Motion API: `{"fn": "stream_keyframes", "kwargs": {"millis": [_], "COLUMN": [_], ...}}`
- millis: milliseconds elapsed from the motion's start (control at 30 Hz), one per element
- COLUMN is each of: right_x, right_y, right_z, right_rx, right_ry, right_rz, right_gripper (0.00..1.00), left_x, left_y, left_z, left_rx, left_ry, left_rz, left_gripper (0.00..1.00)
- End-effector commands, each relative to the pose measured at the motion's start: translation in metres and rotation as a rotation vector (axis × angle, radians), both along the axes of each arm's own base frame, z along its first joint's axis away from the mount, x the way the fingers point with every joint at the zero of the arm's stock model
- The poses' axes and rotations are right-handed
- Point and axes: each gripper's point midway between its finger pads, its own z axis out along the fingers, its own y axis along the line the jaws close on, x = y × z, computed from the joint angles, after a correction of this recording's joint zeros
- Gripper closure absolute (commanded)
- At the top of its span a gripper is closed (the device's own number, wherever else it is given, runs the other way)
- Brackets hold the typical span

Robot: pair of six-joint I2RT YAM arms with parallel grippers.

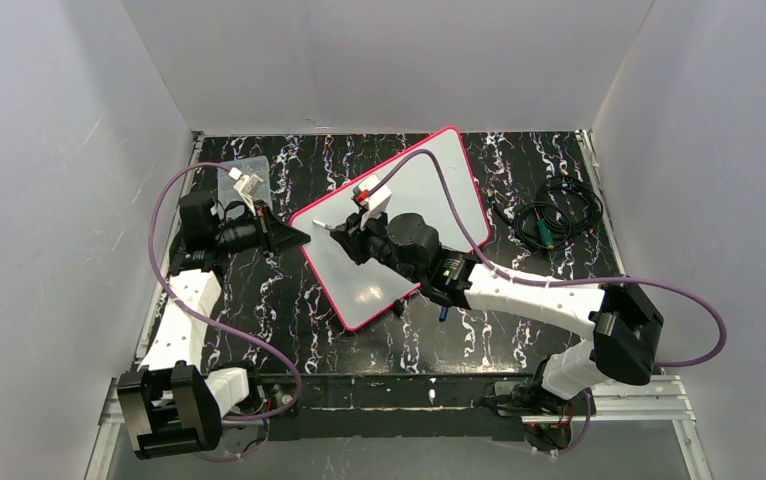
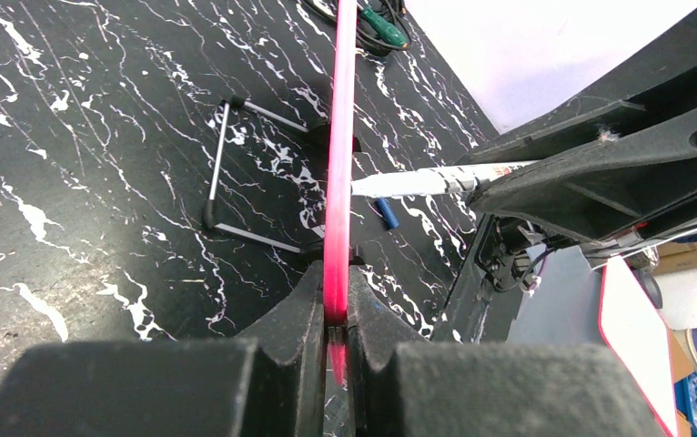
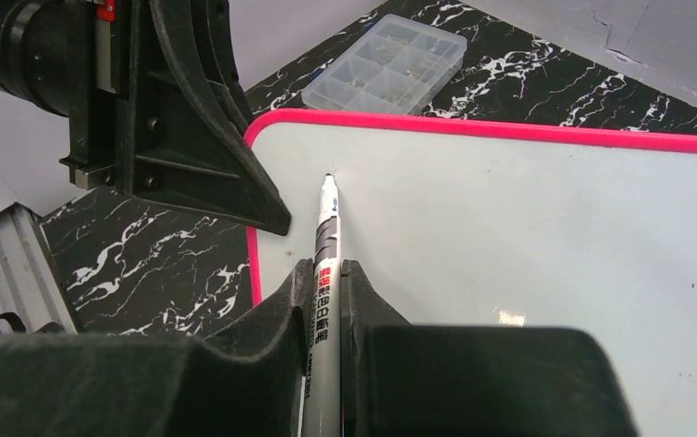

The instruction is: Write a sentence on the whiteboard

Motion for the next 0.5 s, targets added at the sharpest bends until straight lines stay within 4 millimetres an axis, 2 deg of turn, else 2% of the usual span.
{"fn": "stream_keyframes", "kwargs": {"millis": [0, 167, 467], "right_x": [0.007, 0.009, 0.0], "right_y": [0.004, -0.002, -0.016], "right_z": [0.026, 0.011, -0.021], "right_rx": [0.047, 0.009, -0.038], "right_ry": [-0.042, -0.02, 0.045], "right_rz": [-0.033, -0.058, -0.065], "right_gripper": [0.99, 0.99, 0.99], "left_x": [-0.004, -0.005, -0.004], "left_y": [-0.001, -0.001, 0.0], "left_z": [0.012, 0.013, 0.013], "left_rx": [0.013, 0.014, 0.021], "left_ry": [-0.067, -0.071, -0.075], "left_rz": [-0.014, -0.014, -0.008], "left_gripper": [1.0, 1.0, 1.0]}}
